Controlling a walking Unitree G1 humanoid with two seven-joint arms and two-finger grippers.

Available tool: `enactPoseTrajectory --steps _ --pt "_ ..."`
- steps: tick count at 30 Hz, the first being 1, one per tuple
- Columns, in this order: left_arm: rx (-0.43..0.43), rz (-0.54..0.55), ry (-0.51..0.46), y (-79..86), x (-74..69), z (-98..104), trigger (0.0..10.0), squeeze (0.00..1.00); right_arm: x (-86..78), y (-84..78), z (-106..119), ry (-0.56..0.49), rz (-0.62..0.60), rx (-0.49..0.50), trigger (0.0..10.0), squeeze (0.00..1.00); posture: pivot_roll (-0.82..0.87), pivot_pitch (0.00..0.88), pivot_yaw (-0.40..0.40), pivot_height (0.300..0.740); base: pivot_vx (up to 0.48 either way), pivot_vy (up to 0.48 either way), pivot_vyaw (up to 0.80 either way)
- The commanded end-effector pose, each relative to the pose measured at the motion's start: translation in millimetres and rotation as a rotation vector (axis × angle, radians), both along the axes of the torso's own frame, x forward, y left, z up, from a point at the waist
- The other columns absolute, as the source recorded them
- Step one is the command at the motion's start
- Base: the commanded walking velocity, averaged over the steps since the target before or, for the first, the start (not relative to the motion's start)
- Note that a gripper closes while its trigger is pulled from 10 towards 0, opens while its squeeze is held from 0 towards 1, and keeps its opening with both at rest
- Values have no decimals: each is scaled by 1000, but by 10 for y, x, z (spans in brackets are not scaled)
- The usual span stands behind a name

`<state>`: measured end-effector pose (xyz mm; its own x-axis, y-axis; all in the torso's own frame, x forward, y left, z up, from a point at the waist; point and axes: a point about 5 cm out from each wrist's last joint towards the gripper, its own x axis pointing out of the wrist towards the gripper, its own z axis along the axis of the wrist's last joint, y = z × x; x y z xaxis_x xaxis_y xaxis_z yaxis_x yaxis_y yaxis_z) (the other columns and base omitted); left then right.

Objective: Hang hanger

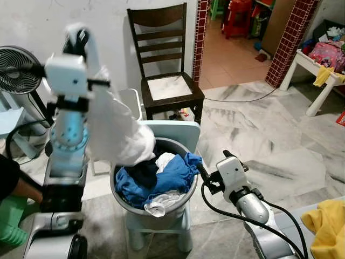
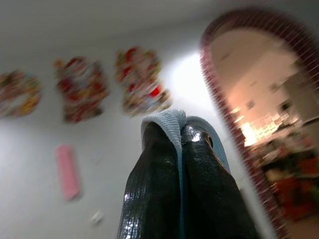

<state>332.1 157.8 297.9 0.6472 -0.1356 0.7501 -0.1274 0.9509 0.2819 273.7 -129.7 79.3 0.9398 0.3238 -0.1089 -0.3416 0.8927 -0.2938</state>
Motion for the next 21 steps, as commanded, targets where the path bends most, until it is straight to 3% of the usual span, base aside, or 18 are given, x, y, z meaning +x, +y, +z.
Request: enactPoseTrajectory --steps 1,6,8,11,15,17,21 --pt "-1 -68 -31 -149 -16 151 0 0 26 17 -3 -2 -8 4 10000 0 -96 0 54 740 0 0 0" --pt "-8 -102 -31 -251 -11 184 0 0 40 34 -2 -5 -7 8 10000 0 -98 0 59 740 0 0 0" --pt "-81 -217 15 -340 16 242 0 0 43 29 -10 -6 -12 13 10000 0 -94 0 61 740 0 0 0" --pt "-29 -255 58 -397 63 254 0 0 52 24 -7 -4 -8 22 10000 0 -90 0 63 740 0 0 0" --pt "-23 -122 131 -234 185 162 0 0 118 -4 92 -15 3 42 10000 0 -88 0 71 740 0 0 0" --pt "-71 -26 214 -43 262 -2 0 0 205 -58 232 -22 13 77 10000 0 -91 0 76 740 0 0 0" --pt "-118 44 297 109 322 -174 0 0 262 -78 355 -32 45 89 10000 0 -93 0 78 740 0 0 0"
